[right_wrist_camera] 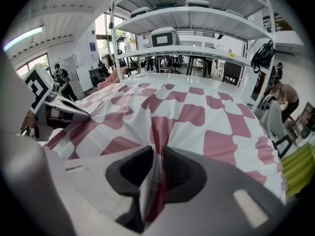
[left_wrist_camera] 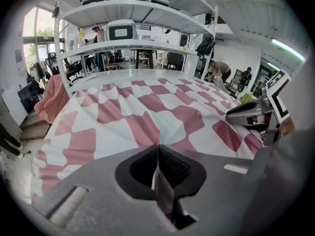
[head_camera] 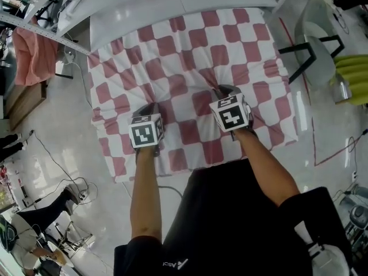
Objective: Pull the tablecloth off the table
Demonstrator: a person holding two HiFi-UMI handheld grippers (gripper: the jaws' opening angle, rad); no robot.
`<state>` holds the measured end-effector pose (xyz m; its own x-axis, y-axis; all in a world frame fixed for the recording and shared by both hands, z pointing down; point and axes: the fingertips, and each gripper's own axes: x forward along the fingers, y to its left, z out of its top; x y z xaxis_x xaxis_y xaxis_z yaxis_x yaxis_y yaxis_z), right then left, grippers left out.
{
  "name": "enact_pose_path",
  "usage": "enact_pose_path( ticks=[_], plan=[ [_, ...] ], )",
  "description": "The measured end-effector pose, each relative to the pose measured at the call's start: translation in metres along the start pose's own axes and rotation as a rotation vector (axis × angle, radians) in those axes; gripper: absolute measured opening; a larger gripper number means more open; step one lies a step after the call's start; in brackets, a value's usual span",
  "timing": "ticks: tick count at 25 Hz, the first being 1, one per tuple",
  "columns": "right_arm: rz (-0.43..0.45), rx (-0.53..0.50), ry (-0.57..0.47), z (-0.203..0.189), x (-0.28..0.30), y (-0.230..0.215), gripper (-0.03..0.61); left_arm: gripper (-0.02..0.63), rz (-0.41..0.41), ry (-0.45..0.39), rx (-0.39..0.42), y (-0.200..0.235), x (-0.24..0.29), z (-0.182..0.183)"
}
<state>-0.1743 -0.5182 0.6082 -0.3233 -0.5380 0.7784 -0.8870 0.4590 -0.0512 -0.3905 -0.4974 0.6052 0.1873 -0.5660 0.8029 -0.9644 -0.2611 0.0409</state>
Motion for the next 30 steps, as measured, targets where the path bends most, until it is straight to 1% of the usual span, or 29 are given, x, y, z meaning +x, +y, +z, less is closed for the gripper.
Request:
enact_pose_path(
  ticks=[2,4,9,12,17,24,27,30],
  plan=[
    [-0.003,-0.004,0.003,0.000,0.001,0.000,0.041,0.015,-0.013,-0.002,0.014,-0.006,0.002,0.001],
    [0.003,-0.003,0.005,-0.001,0.000,-0.001,0.016,0.014,-0.015,-0.003,0.027,-0.012,0.003,0.002],
    [0.058,0.039,-0.003,-0.001,-0.003,0.003,0.008,0.014,-0.037,-0.033,-0.022,-0.019,0.000,0.003],
    [0.109,0.072,-0.036,-0.004,-0.009,0.007,0.008,0.014,-0.048,-0.061,-0.046,-0.024,-0.008,0.004],
    [0.215,0.111,-0.106,-0.005,-0.031,0.016,0.006,0.014,-0.079,-0.149,-0.100,-0.038,-0.029,0.009],
    [0.340,0.118,-0.178,-0.008,-0.066,0.041,0.006,0.013,-0.120,-0.256,-0.107,-0.069,-0.063,0.009],
    [0.378,0.124,-0.208,-0.015,-0.082,0.053,0.006,0.013,-0.152,-0.304,-0.115,-0.083,-0.080,0.004],
    [0.389,0.128,-0.240,-0.025,-0.098,0.063,0.006,0.014,-0.194,-0.359,-0.117,-0.094,-0.101,-0.002]
  ],
)
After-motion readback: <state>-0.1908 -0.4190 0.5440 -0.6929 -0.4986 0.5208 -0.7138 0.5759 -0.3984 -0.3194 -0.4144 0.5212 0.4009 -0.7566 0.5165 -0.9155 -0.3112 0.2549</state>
